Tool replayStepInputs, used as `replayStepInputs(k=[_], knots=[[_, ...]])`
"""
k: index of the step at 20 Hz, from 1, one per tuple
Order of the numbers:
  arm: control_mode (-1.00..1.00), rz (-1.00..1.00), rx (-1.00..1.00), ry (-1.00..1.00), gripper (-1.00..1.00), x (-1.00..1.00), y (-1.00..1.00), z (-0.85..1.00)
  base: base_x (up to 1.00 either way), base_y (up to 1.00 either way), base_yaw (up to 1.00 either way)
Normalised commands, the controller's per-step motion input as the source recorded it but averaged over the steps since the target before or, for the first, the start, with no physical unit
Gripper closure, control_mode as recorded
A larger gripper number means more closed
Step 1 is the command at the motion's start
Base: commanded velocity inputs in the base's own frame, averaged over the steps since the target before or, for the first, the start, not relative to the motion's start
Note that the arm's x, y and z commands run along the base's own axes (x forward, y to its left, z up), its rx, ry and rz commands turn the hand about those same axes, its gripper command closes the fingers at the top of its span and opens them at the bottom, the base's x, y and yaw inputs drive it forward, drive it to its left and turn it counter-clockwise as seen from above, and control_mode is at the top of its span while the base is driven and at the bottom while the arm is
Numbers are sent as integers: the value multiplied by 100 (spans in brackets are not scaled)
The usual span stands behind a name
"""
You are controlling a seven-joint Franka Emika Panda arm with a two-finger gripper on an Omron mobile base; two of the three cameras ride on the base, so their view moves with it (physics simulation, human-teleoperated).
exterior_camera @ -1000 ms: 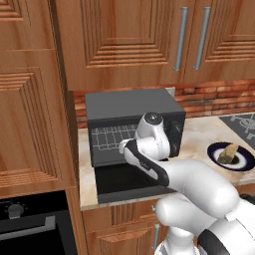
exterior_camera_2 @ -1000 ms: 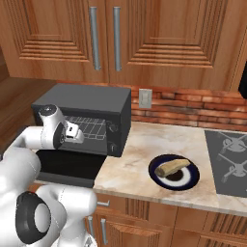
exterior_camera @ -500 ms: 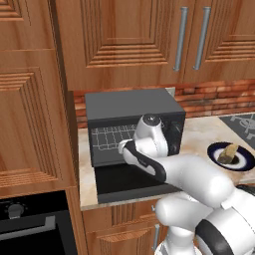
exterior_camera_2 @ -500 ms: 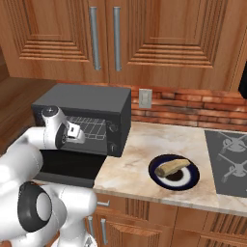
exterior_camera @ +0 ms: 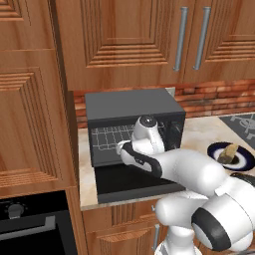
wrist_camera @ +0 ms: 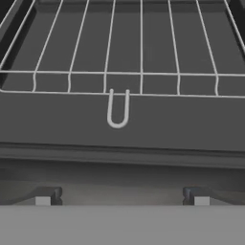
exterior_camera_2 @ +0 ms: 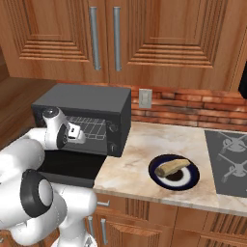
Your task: Pull the toaster oven rack outwards. Pick up the baguette from the plate and place it on the toaster oven rack. Close the toaster oven door fully and set the temperature to the lowest setting.
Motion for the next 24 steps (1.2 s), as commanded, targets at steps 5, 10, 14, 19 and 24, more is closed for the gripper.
replayStepInputs(k=[5, 10, 14, 19, 24], knots=[[-100, 0, 0, 0, -100, 11, 4, -4, 0, 0, 0], [-100, 0, 0, 0, -100, 11, 0, 0, 0, 0, 0], [-100, 0, 0, 0, -100, 12, 0, 0, 0, 0, 0], [-100, -1, 0, 0, -100, 13, 0, -2, 0, 0, 0], [-100, -1, 0, 0, -100, 13, 0, -5, 0, 0, 0]])
